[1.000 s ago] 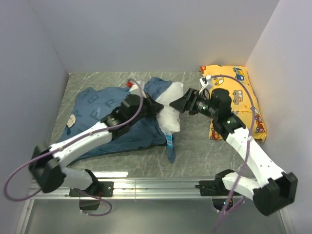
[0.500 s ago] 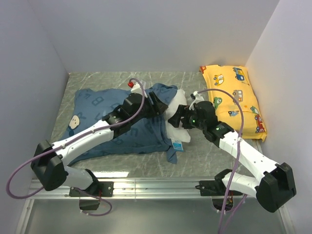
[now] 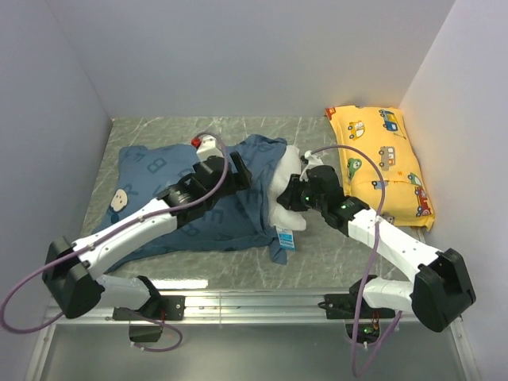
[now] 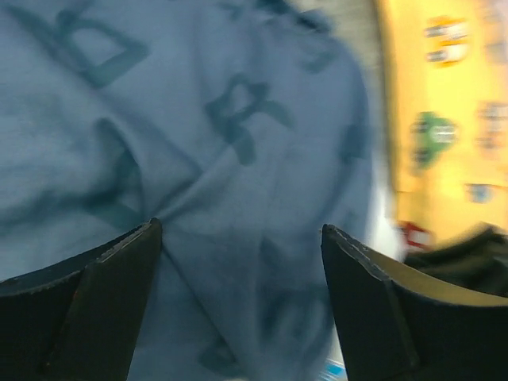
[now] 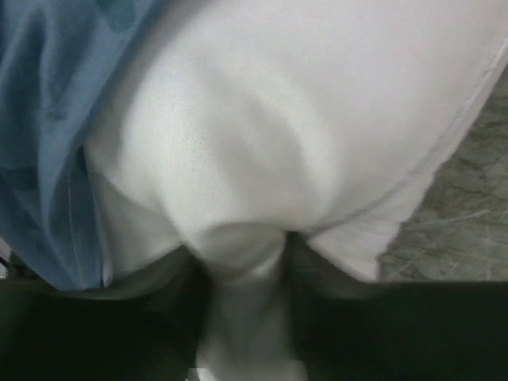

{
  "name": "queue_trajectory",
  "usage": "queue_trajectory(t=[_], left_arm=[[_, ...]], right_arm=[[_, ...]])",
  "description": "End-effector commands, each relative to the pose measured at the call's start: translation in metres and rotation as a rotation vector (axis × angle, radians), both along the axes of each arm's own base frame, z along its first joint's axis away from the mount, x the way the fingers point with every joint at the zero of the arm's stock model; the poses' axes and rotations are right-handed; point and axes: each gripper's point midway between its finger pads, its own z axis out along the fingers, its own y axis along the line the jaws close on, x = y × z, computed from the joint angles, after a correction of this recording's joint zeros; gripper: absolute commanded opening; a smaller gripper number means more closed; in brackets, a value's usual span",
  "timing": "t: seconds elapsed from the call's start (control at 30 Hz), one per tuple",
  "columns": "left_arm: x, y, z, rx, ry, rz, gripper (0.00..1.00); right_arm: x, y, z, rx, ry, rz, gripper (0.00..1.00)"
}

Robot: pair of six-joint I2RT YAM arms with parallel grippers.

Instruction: Remove the pillowcase from the pillow

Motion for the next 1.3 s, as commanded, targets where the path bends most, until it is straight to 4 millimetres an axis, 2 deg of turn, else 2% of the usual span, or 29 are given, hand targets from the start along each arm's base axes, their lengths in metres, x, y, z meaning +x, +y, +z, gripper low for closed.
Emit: queue_trajectory(t=[0.0, 0.07, 0.1, 0.13, 0.17, 0.2, 0.27, 0.33, 0.37, 0.5, 0.53, 0.57, 0.63, 0.67, 0.7, 0.73, 0.77, 0.83, 0.87, 1.03, 1.07, 1.1, 1.17, 1.2, 1.27], left_arm=[[0.012, 0.023, -0.022, 0.198, 0.016, 0.088, 0.88], [0.018, 0.026, -0.027, 0.261, 0.024, 0.105, 0.84], [0.024, 0.033, -0.022, 0.285, 0.010, 0.145, 0.76], [0.027, 0.037, -0.027, 0.318, 0.023, 0.163, 0.68], [0.030, 0.048, -0.030, 0.349, 0.038, 0.193, 0.54], [0.035, 0.057, -0.028, 0.364, 0.036, 0.230, 0.22], [0.042, 0.070, -0.025, 0.364, 0.040, 0.257, 0.01], [0.054, 0.096, -0.014, 0.338, 0.031, 0.325, 0.00], [0.061, 0.115, -0.009, 0.337, 0.029, 0.368, 0.01], [0.079, 0.163, 0.023, 0.304, -0.007, 0.493, 0.00], [0.081, 0.174, 0.028, 0.301, -0.009, 0.517, 0.00], [0.084, 0.194, 0.033, 0.297, -0.008, 0.572, 0.00], [0.085, 0.216, 0.042, 0.288, -0.014, 0.621, 0.01], [0.086, 0.239, 0.045, 0.276, -0.009, 0.675, 0.01], [0.086, 0.250, 0.047, 0.267, -0.009, 0.696, 0.00], [0.085, 0.272, 0.052, 0.247, -0.017, 0.740, 0.00], [0.085, 0.276, 0.052, 0.230, -0.016, 0.734, 0.00], [0.089, 0.276, 0.055, 0.210, -0.035, 0.706, 0.00], [0.092, 0.270, 0.054, 0.213, -0.040, 0.668, 0.00], [0.098, 0.204, 0.031, 0.195, 0.001, 0.407, 0.02], [0.096, 0.187, 0.029, 0.192, -0.001, 0.362, 0.07], [0.095, 0.179, 0.027, 0.187, -0.007, 0.335, 0.26], [0.086, 0.159, 0.036, 0.165, -0.035, 0.268, 0.48], [0.081, 0.155, 0.046, 0.150, -0.061, 0.252, 0.64], [0.072, 0.145, 0.058, 0.138, -0.088, 0.214, 0.74]], right_arm=[[0.006, 0.013, 0.007, 0.018, -0.020, 0.020, 0.26], [0.008, 0.009, 0.009, 0.004, -0.022, 0.002, 0.15], [0.008, 0.007, 0.012, 0.000, -0.032, -0.005, 0.06], [0.009, 0.004, 0.013, -0.012, -0.037, -0.017, 0.03], [0.009, -0.001, 0.012, -0.030, -0.033, -0.038, 0.00], [0.009, -0.004, 0.017, -0.034, -0.046, -0.046, 0.00], [0.008, -0.009, 0.020, -0.046, -0.047, -0.059, 0.00], [0.008, -0.017, 0.030, -0.055, -0.074, -0.093, 0.00], [0.005, -0.019, 0.030, -0.060, -0.067, -0.092, 0.00], [0.001, -0.037, 0.052, -0.067, -0.121, -0.154, 0.00], [0.002, -0.042, 0.058, -0.068, -0.133, -0.173, 0.00], [0.001, -0.049, 0.058, -0.075, -0.129, -0.191, 0.00], [0.001, -0.055, 0.068, -0.061, -0.146, -0.204, 0.00], [0.000, -0.058, 0.071, -0.057, -0.147, -0.208, 0.00], [0.002, -0.064, 0.075, -0.052, -0.151, -0.226, 0.00], [0.001, -0.066, 0.077, -0.048, -0.152, -0.224, 0.00], [-0.001, -0.066, 0.083, -0.035, -0.165, -0.225, 0.00], [-0.003, -0.063, 0.092, -0.011, -0.177, -0.209, 0.00], [-0.004, -0.062, 0.095, 0.001, -0.179, -0.202, 0.00], [-0.010, -0.042, 0.120, 0.075, -0.200, -0.119, 0.00], [-0.009, -0.040, 0.122, 0.076, -0.200, -0.114, 0.00], [-0.009, -0.038, 0.130, 0.083, -0.212, -0.108, 0.00], [-0.008, -0.036, 0.131, 0.072, -0.208, -0.105, 0.00], [-0.007, -0.036, 0.137, 0.070, -0.217, -0.110, 0.00], [-0.006, -0.035, 0.133, 0.043, -0.206, -0.107, 0.00]])
